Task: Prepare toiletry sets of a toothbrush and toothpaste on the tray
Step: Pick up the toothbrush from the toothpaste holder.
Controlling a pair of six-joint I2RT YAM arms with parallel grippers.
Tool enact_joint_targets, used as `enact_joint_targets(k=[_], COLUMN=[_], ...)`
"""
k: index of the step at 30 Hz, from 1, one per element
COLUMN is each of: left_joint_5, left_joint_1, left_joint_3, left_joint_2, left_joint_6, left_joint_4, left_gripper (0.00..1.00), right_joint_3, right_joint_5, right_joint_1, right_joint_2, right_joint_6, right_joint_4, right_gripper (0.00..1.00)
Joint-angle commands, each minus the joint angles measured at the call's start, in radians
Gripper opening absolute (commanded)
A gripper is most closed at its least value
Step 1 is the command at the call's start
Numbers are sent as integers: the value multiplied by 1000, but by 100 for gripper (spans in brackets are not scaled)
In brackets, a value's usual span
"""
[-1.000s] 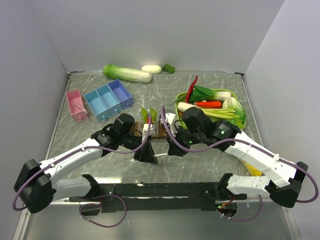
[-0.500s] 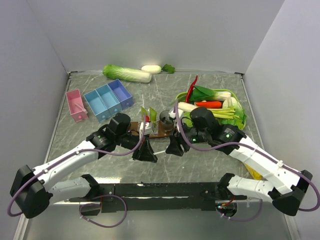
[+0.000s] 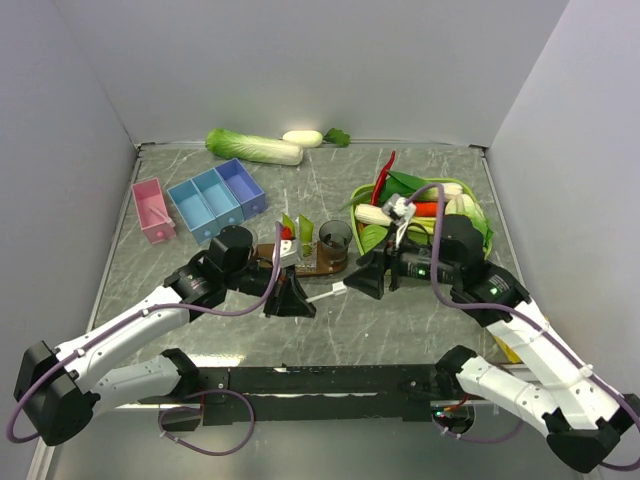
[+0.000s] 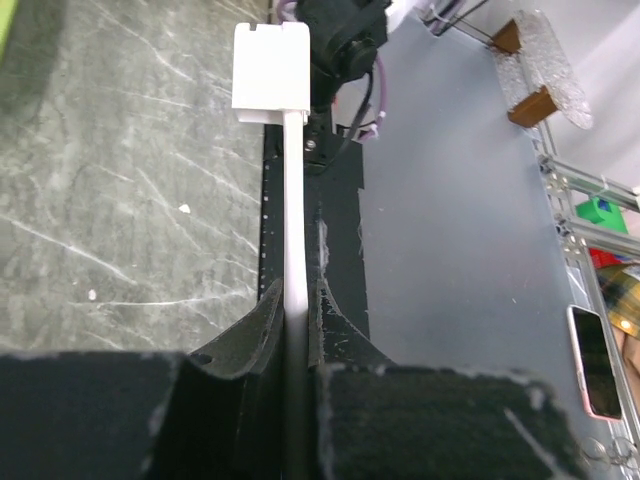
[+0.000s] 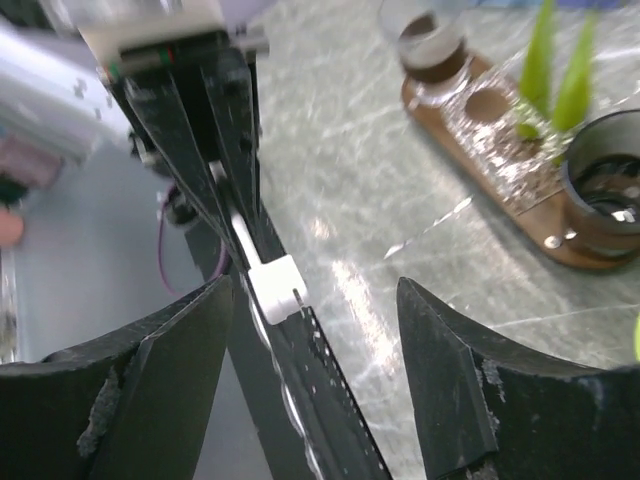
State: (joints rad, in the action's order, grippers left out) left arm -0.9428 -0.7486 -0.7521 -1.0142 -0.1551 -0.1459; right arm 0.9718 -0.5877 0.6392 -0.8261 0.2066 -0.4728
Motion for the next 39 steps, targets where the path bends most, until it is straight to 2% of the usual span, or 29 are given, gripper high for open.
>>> enact_joint_targets(k=[1,6,10,13,18,25,28,39], left_joint_5=[56,206,346,397,525,541,545,565], left_joint_1=[2,0,-8,-31,-104,-118,-127,-153], left_joint_3=[-1,11,20,25,20,22,22,22], left_joint_2=[19,58,95,108,108,115,115,103], left_joint_6=[3,12,32,51,83,86,89,95], left_joint_4=[31,31,23,14,-24,-21,-24,-32], left_gripper=[1,1,1,1,1,1,1,1], right_joint_3=[8,-19,-125,-157,-169,-163,-170,-186], right_joint_5=[92,157,128,102,89,81,62,5], right_joint_1=[-33,-33,-33,-32,-33,-32,-32,-32], right_joint_2=[32,10,7,-4,-12,-2,-36,-100], right_joint_6=[89,267,453,522,585,580,593,622], right_joint_4=[34,54,218,301,344,338,356,415], right_gripper=[75,74,70,68,66,64,60,34])
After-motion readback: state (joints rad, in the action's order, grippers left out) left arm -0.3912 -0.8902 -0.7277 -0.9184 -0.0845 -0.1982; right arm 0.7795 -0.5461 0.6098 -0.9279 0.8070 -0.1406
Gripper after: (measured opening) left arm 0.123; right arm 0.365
